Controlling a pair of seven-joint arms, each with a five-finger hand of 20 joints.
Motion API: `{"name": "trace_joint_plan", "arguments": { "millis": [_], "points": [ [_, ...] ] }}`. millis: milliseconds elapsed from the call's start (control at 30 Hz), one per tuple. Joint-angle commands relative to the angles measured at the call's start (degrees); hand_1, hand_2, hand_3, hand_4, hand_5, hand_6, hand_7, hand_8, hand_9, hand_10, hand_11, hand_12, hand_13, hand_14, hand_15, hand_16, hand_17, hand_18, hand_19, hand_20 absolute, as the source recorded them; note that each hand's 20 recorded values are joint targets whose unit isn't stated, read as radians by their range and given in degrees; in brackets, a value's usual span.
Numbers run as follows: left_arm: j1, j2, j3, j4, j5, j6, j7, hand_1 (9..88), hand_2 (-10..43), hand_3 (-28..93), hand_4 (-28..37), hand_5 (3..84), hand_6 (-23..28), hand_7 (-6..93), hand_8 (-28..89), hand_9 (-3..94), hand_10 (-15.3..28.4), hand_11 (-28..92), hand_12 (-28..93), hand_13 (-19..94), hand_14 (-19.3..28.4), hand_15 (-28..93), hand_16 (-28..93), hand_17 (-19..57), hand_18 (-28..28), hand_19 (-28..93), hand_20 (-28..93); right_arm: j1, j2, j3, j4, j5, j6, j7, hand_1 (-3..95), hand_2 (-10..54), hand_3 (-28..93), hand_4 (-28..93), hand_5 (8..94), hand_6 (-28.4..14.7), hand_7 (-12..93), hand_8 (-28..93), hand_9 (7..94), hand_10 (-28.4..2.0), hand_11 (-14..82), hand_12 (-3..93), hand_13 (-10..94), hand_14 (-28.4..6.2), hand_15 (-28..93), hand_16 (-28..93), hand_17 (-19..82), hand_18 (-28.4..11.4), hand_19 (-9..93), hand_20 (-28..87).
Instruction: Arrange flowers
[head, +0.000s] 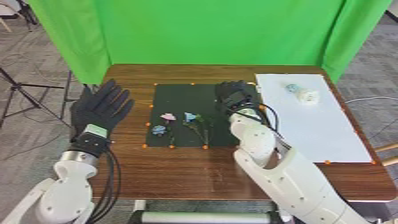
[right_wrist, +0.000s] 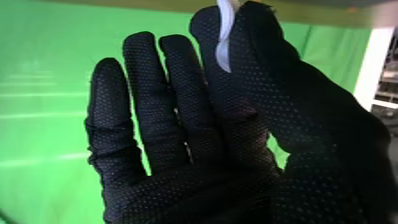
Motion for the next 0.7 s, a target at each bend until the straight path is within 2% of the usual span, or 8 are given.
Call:
{"name": "trace_joint_plan", "arguments": {
  "millis": [33, 133, 267, 300, 333, 467, 600, 700],
  "points": [
    [0.3, -0.86, -0.2, -0.1, -0.26, 1.17, -0.6, 27.1, 17.7, 72, -28.3, 44.6, 6.5, 20.6, -11, 42.2, 14.2, 25, 12, 30, 16.0, 47, -7, -4.2, 15.4, 42, 12, -1.0, -2.2, -1.4, 0.6, 0.1, -0.1, 0.8, 56.4, -8.2, 72, -28, 72.4, -1.2, 37, 2, 61.3, -13.7, 13.0, 14.3, 48, -13.6, 36, 12, 26, -21.1, 74, 27],
    [0.5, -0.94, -0.19, -0.05, -0.46, 1.2, -0.67, 27.1, 17.8, 72, -28.3, 44.7, 6.6, 20.7, -11, 42.3, 14.1, 25, 12, 30, 15.9, 47, -7, -4.2, 15.4, 42, 12, -1.3, -2.7, -1.3, 0.3, 0.7, -0.8, 0.7, 56.3, -8.3, 72, -28, 71.7, -1.2, 36, 2, 61.6, -13.8, 13.0, 14.2, 48, -13.7, 36, 12, 26, -21.2, 75, 27],
    [0.8, -0.59, -0.22, -0.08, -2.55, 1.3, 0.37, 27.0, 17.8, 72, -28.3, 44.8, 6.6, 20.6, -11, 42.3, 14.2, 25, 12, 30, 16.0, 47, -7, -4.3, 15.5, 42, 12, -1.6, -3.5, -0.7, -0.7, 3.0, -4.7, 0.5, 53.3, -8.7, 72, -28, 70.6, -1.9, 33, 0, 61.5, -14.1, 13.2, 14.2, 48, -14.0, 37, 12, 26, -21.6, 75, 27],
    [0.5, -0.61, -0.16, 0.13, -2.08, 1.05, -0.02, 27.0, 17.8, 72, -28.3, 44.8, 6.6, 20.6, -11, 42.3, 14.2, 25, 12, 30, 16.0, 47, -7, -4.3, 15.5, 42, 12, -1.6, -3.5, -0.8, -0.9, 3.2, -5.3, 0.8, 52.1, -9.1, 73, -28, 70.5, -2.3, 31, 0, 61.3, -14.3, 13.2, 14.1, 48, -14.2, 37, 12, 25, -21.8, 75, 27],
    [0.5, -0.2, 0.03, 0.15, -2.23, 0.85, 0.48, 27.0, 17.8, 72, -28.3, 44.8, 6.6, 20.7, -11, 42.3, 14.2, 25, 12, 30, 16.0, 47, -7, -4.3, 15.5, 42, 12, -1.6, -3.6, -0.6, -1.0, 3.0, -5.9, 0.6, 51.9, -9.2, 73, -28, 70.3, -2.4, 31, 0, 61.2, -14.3, 13.2, 14.1, 48, -14.3, 37, 12, 25, -21.9, 75, 27],
    [0.5, -0.32, -0.14, 0.12, -2.3, 0.86, 0.16, 27.0, 17.9, 72, -28.3, 44.8, 6.6, 20.7, -11, 42.3, 14.2, 25, 12, 30, 15.9, 47, -7, -4.3, 15.5, 42, 12, -2.0, -3.9, 0.4, -2.2, 5.9, -10.1, 1.2, 46.5, -9.5, 76, -28, 68.0, -3.0, 28, -1, 59.0, -15.6, 12.7, 13.8, 45, -15.6, 36, 11, 23, -22.3, 73, 26],
    [0.9, -0.49, -0.57, -0.09, -2.3, 0.87, 0.17, 26.9, 17.8, 72, -28.3, 44.8, 6.5, 20.8, -11, 42.3, 14.1, 25, 12, 30, 15.9, 47, -7, -4.3, 15.5, 42, 12, -2.6, -3.8, 1.2, -3.7, 7.1, -11.9, 2.0, 43.9, -9.5, 78, -28, 67.1, -2.8, 26, -2, 58.1, -16.1, 12.4, 13.7, 45, -15.9, 36, 10, 22, -22.3, 71, 24],
    [1.1, -0.44, -0.74, -0.01, -2.39, 1.07, 0.41, 27.0, 17.8, 72, -28.3, 44.8, 6.5, 20.8, -11, 42.3, 14.1, 25, 12, 30, 15.9, 47, -7, -4.3, 15.5, 42, 12, -2.7, -3.6, 1.6, -4.7, 8.7, -11.2, 2.9, 41.7, -9.5, 81, -28, 66.4, -2.5, 25, -10, 57.2, -16.4, 12.4, 13.8, 44, -16.3, 36, 10, 22, -22.5, 70, 24]
  ]
}}
